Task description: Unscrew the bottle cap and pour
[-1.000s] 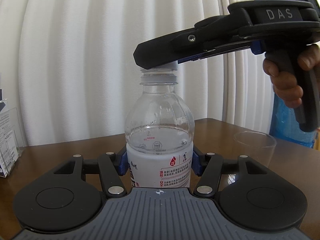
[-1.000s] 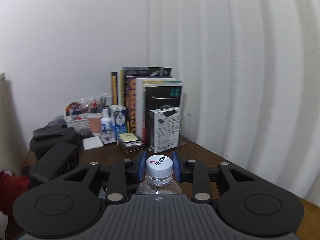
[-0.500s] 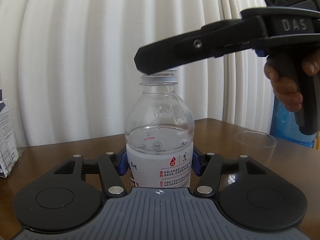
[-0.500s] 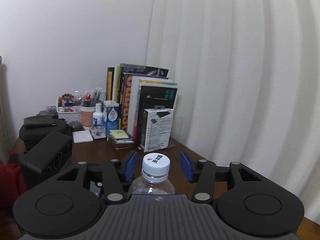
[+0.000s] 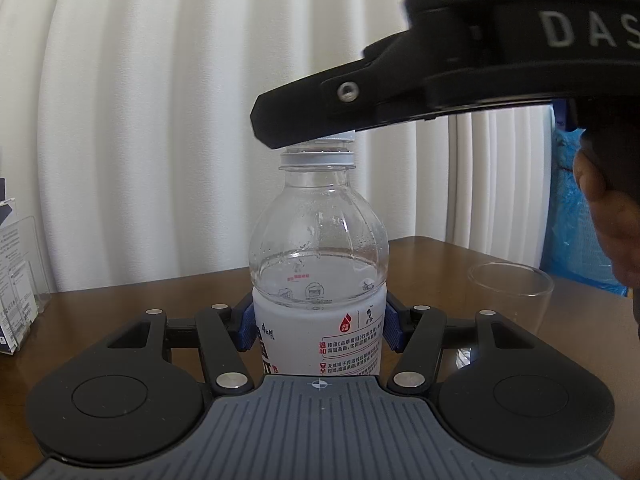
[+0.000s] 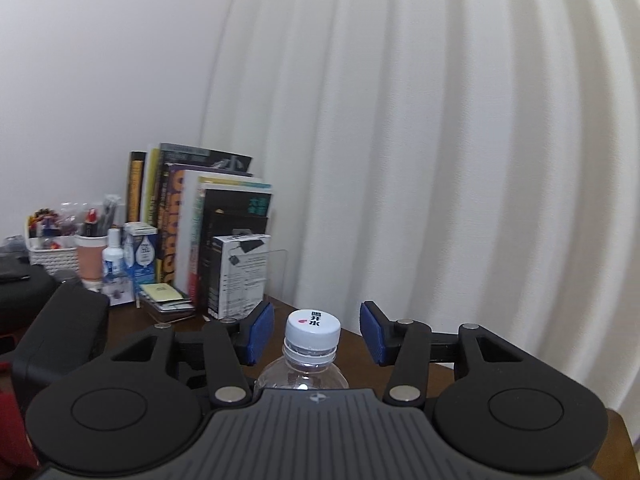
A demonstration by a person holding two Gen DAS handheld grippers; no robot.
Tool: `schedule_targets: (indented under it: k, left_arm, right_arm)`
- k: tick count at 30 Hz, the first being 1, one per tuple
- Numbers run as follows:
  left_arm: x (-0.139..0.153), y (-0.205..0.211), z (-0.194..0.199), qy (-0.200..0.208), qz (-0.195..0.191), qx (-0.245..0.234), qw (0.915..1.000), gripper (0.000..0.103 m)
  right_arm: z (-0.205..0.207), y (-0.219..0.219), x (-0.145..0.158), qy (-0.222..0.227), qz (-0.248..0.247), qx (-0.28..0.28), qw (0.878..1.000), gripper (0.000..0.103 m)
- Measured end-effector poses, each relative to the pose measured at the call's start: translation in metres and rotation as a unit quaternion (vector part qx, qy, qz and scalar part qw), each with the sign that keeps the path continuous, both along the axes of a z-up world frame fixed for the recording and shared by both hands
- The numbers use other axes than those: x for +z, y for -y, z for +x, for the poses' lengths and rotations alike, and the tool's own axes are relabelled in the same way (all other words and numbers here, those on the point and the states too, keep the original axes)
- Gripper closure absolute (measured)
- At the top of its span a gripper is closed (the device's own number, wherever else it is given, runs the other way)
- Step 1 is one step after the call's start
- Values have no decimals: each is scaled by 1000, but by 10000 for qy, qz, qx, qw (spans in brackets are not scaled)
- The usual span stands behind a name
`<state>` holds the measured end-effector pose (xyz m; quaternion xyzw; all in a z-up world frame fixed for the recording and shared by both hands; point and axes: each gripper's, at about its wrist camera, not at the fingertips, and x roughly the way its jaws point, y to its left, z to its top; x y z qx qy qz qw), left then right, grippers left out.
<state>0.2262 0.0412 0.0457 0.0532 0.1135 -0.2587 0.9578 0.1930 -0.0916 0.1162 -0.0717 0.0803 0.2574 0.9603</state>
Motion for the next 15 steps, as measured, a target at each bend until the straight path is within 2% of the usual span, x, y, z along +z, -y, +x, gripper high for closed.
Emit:
schedule_targets:
  k: [7, 15]
  left_arm:
    - [0, -1, 0, -6, -7, 2, 10000, 45]
    - [-1, -1, 1, 6, -2, -10, 10000, 45]
  right_arm:
    - [2, -4, -2, -69, 58, -68, 9999, 70]
    - [4, 6, 3, -187, -9, 282, 9994, 71]
